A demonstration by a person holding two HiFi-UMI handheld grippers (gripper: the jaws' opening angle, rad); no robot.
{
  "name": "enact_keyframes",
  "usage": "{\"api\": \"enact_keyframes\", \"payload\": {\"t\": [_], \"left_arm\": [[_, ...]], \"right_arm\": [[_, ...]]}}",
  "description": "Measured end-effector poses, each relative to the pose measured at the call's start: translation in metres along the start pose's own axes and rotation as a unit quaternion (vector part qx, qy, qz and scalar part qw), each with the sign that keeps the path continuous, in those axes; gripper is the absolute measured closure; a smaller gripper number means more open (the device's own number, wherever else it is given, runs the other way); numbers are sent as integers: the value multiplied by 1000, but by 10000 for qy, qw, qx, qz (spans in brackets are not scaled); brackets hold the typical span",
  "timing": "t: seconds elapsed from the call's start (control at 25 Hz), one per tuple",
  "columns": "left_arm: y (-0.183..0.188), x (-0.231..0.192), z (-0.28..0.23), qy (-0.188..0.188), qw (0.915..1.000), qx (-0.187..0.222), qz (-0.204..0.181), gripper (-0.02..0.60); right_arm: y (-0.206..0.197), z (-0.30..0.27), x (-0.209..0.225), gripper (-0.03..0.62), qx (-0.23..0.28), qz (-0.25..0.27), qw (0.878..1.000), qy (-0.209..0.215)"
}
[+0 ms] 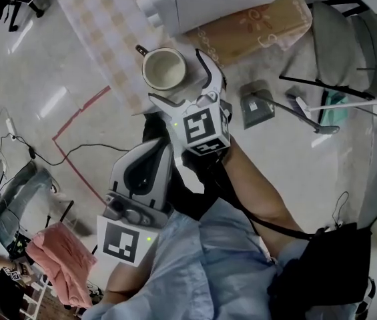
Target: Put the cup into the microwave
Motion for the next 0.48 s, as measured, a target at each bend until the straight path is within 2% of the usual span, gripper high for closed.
{"api": "enact_keyframes", "payload": {"t": [0.48], "left_arm": [[8,-52,0,-366,9990,13,273,577]], "right_arm": [[5,-41,-18,20,-615,255,9978,16]]}}
Point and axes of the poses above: the fingertips, and each gripper's own axes: z backward along the fingers, x to its right, y out of its top, the point moved 5 cm from there along z, backward along the fingers, and after that the axes turned 9 degrees about -y, right-handed, at the moved point
